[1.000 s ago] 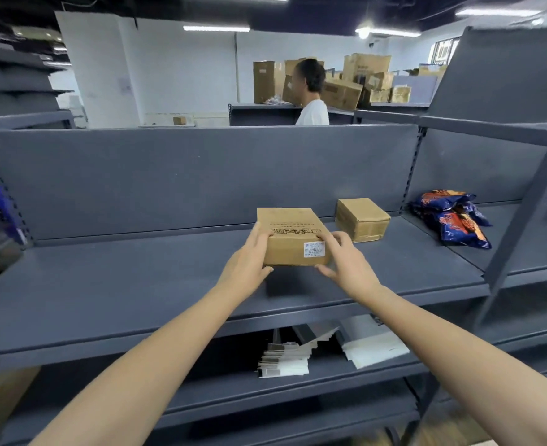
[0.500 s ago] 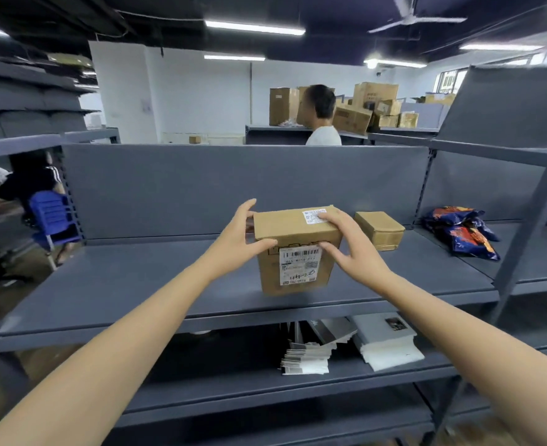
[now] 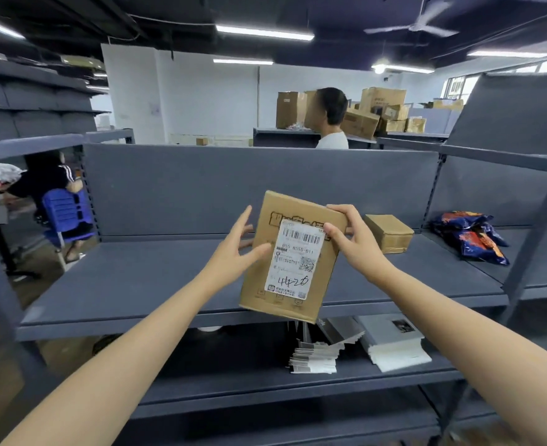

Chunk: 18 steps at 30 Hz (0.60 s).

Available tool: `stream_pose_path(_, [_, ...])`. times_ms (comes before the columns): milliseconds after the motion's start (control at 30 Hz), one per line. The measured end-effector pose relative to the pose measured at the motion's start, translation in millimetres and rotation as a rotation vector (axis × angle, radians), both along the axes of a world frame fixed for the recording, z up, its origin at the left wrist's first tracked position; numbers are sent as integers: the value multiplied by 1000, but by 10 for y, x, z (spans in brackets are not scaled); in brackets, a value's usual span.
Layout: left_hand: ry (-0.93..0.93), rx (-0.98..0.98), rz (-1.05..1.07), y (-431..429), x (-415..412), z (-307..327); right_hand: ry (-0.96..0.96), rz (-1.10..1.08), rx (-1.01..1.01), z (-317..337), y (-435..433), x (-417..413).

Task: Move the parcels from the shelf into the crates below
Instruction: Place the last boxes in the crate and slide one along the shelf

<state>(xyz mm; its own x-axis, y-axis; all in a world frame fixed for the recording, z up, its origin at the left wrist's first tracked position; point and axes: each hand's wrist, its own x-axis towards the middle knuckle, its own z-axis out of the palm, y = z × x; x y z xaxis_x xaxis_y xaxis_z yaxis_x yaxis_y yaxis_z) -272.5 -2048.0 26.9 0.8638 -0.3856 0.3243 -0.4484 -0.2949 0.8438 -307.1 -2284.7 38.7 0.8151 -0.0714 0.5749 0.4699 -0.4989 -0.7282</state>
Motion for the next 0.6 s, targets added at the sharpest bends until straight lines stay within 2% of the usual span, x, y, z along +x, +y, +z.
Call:
stream_pose_path(100, [132,22,-56,116,-72,-268,83,-33,198,-58,-31,-20])
stream_pose_path(267, [219,13,-91,194,-122,-466,314,-62,303,-211,-88,-29])
stream_pose_path(300, [237,20,-94,221,-113,-473,374,-57,277,-241,-117,-41])
stream_pose_path(400, [260,88,-109,337,-97,-495,436,-99,-112,-322,-203,-119])
stream_pose_path(433, [264,92,-116,359,-108,-506,428,-82,-161,-370,-206,-151])
stream_pose_path(467, [266,76,-119,363,-128,-525,427,-61,-138,-420,-189,-197])
stream_pose_path(600, [354,-125,-91,223,-265,-657,390,-40,209,-678,15,-399])
